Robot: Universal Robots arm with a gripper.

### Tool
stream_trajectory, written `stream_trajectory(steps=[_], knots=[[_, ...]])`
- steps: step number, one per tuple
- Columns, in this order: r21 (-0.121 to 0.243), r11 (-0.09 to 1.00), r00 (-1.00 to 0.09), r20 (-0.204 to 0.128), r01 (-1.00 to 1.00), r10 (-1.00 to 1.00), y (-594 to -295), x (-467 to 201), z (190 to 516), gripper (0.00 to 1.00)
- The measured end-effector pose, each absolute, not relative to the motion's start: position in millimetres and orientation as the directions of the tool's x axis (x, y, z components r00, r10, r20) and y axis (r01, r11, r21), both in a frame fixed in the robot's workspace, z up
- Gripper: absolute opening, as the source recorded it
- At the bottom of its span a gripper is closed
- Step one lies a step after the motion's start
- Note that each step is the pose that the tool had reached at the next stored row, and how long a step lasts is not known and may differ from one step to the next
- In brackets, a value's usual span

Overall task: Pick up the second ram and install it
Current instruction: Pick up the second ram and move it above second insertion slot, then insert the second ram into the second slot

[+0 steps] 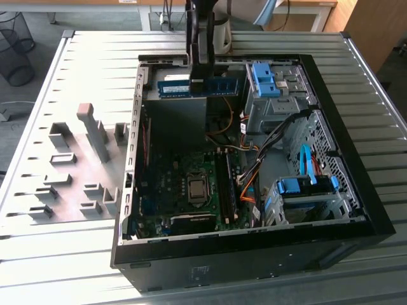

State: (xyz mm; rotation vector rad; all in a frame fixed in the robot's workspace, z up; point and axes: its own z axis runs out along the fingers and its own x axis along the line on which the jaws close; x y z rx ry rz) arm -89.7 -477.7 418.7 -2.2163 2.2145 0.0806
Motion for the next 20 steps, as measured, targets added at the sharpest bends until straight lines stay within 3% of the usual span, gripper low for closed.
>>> stream_trajectory(steps=[20], knots=[[0.031, 0.004, -0.005, -0.042, -1.0, -0.999, -478, -70, 419, 0.14]])
